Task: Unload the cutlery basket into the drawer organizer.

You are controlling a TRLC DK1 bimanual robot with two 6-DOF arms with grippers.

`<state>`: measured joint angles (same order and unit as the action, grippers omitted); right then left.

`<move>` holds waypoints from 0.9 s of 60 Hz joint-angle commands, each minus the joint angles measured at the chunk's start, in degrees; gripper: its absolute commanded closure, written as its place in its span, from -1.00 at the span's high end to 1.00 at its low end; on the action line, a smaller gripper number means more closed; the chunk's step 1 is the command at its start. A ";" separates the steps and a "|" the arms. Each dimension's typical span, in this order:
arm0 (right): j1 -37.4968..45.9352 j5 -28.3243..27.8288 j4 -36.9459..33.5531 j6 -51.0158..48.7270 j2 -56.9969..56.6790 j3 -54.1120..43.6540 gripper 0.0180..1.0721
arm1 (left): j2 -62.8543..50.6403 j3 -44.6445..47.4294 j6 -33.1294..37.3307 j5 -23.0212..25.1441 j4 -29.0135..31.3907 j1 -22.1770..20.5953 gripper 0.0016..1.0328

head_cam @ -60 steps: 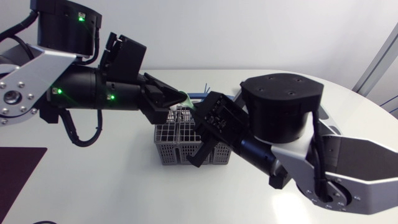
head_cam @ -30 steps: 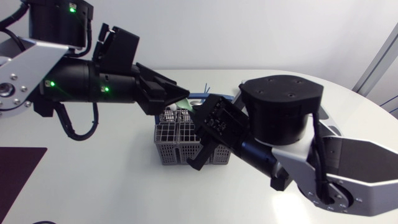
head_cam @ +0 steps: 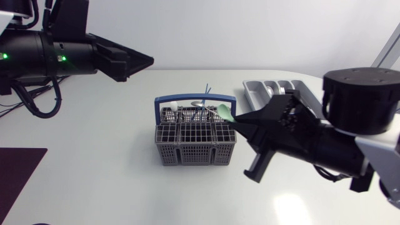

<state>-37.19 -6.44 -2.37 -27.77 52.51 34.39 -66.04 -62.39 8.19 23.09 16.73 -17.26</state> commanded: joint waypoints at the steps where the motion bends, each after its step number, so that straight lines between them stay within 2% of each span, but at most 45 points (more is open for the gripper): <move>1: 5.99 -5.34 -5.54 -2.99 -2.85 0.76 -0.81 | -0.14 1.22 3.24 -2.70 0.32 0.64 0.91; 9: 18.38 -16.50 -14.77 -10.90 -3.82 2.79 -0.81 | -0.05 4.38 6.05 -6.74 -0.21 0.82 0.91; 12: 22.95 -19.93 -16.61 -14.24 -3.47 3.14 -0.84 | 0.21 5.17 6.84 -6.92 -0.12 1.08 0.91; 20: 35.61 -28.02 -22.33 -26.46 1.10 4.81 -0.86 | 1.62 7.20 7.90 -6.92 -0.21 2.58 0.91; 27: 44.40 -32.15 -25.75 -37.36 8.05 6.39 -0.89 | 2.41 9.04 8.51 -6.92 -0.56 3.46 0.91; 38: 55.21 -34.96 -28.30 -52.39 20.70 10.70 -0.89 | 3.29 10.97 9.22 -6.92 -1.00 3.63 0.91; 54: 61.54 -33.11 -30.59 -64.25 33.71 18.61 -0.89 | 3.20 11.33 9.22 -6.92 -1.44 3.37 0.91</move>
<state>23.44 -40.03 -31.75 -86.30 82.70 50.09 -63.53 -52.38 16.56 16.14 16.08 -13.98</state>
